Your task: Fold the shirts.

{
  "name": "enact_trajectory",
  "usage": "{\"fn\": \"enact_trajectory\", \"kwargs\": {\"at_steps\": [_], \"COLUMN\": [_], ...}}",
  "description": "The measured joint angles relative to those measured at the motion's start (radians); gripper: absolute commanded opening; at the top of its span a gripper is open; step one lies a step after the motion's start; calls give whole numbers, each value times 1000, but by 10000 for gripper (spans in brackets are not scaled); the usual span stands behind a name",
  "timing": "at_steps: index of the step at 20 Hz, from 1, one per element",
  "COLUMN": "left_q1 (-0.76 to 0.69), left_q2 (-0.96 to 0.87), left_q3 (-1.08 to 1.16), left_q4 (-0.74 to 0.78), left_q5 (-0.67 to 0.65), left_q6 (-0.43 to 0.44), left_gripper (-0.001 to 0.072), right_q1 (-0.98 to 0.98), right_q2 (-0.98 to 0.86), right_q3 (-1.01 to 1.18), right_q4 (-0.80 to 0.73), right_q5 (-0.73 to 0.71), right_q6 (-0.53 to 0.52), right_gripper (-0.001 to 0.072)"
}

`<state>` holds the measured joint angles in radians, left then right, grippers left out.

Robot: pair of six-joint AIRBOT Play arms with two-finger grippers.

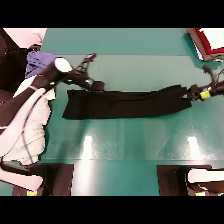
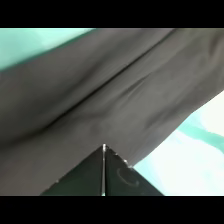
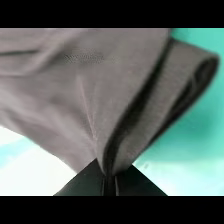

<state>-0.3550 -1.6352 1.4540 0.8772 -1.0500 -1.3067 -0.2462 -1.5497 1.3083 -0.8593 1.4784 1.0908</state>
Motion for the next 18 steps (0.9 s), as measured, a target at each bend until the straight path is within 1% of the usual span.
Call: {"fn": "enact_trajectory", "kwargs": {"at_steps": [4, 8, 13, 15, 18], "left_q1": [-118, -190, -212, -212, -179], "left_q2": [-179, -312, -367, -371, -370], "left_q3": [171, 283, 327, 333, 365], "left_q4": [0, -11, -23, -23, -21], "left_q5": [11, 32, 74, 69, 22], "left_q6": [-22, -52, -77, -81, -88], "left_gripper": [21, 21, 21, 20, 20], "right_q1": [114, 273, 439, 483, 535], "right_q2": [101, 127, 81, 50, 11], "right_q3": [175, 364, 562, 623, 688], "right_q4": [2, 3, 2, 0, 0], "right_q5": [48, 79, 90, 95, 94], "right_q6": [105, 181, 222, 229, 233], "right_gripper": [15, 15, 15, 15, 15]}}
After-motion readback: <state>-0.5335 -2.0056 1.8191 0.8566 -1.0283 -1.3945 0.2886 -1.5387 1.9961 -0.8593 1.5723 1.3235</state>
